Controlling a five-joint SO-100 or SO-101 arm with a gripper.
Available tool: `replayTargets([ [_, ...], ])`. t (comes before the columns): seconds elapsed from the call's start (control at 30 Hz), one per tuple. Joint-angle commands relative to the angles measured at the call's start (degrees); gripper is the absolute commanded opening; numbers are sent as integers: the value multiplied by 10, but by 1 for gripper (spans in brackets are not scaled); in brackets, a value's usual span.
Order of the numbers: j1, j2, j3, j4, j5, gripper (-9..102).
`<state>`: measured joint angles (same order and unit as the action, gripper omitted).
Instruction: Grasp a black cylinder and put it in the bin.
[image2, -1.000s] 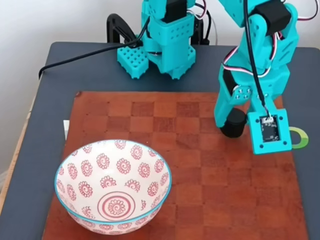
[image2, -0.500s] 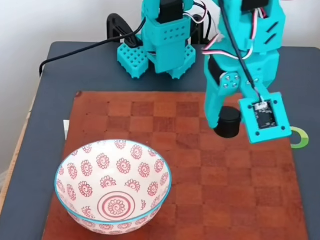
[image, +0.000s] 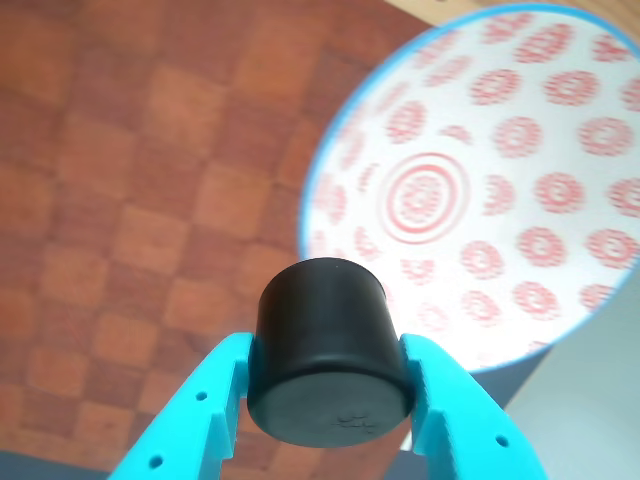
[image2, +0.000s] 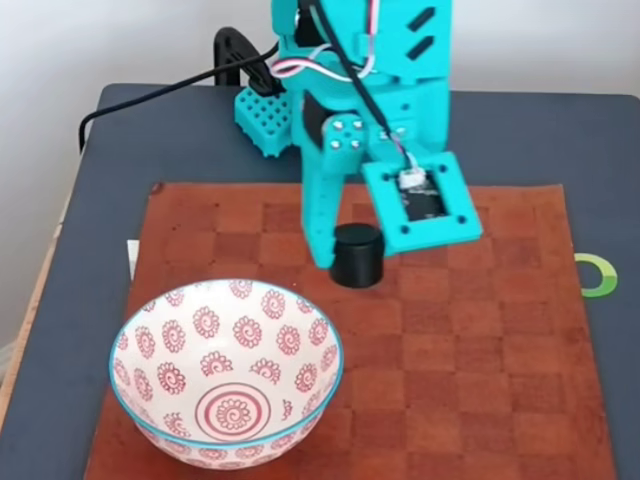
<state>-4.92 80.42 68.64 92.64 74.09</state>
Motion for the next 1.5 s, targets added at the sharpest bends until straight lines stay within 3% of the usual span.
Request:
replayTargets([
  [0.0, 36, 5, -23, -16, -28, 11],
  [0.37, 119, -19, -11, -110, -74, 11],
  [0.9, 112, -157, -18, -158, -62, 12],
  [1.03, 98, -157, -20, -158, -62, 13],
  [1.23, 83, -156, -20, -152, -48, 26],
  [1.47, 82, -126, -29, -122, -47, 19],
])
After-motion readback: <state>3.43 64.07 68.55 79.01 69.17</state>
